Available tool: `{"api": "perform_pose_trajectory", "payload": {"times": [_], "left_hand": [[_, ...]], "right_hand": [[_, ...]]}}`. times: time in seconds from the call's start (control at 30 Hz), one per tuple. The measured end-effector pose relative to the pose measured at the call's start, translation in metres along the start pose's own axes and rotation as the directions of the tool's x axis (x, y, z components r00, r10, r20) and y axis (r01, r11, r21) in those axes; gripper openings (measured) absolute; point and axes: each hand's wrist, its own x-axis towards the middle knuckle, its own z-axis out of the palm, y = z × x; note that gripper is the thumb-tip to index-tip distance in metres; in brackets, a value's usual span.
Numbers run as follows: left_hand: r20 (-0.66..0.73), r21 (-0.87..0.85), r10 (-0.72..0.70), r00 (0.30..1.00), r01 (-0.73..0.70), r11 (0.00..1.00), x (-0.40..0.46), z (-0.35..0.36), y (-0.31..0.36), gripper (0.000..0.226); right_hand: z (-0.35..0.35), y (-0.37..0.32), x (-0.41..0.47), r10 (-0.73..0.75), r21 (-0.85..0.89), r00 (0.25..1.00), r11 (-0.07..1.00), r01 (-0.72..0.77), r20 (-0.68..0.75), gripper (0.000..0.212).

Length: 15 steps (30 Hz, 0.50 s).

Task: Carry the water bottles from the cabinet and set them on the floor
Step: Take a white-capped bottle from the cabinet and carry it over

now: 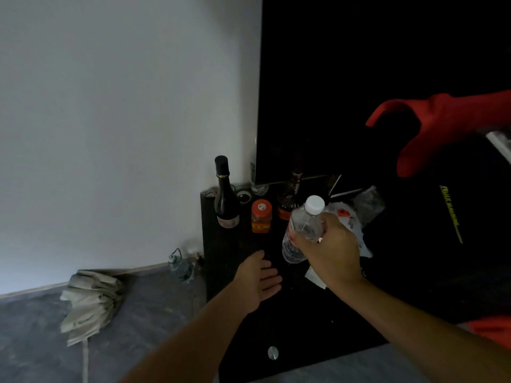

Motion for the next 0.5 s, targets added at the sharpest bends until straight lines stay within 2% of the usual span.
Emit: {"api": "perform_pose_trajectory", "payload": {"times": [0.1, 0.2, 0.5], "left_hand": [[0.067, -0.177, -0.015, 0.998, 0.026, 0.984, -0.005, 0.009, 0.008, 0.061], [0.136, -0.271, 0.013, 0.991, 0.025, 0.962, -0.013, 0.014, 0.015, 0.068], [0.223, -0.387, 0.155, 0.962, -0.058, 0.920, -0.057, 0.011, 0.040, 0.074]], "right_hand": [[-0.018, -0.023, 0.002, -0.061, 0.001, 0.998, 0.998, 0.061, -0.019, 0.047], [-0.036, -0.048, 0.001, -0.123, 0.018, 0.991, 0.992, 0.124, -0.045, 0.044], [-0.067, -0.116, -0.004, -0.215, 0.086, 0.976, 0.972, 0.218, -0.042, 0.042]]}}
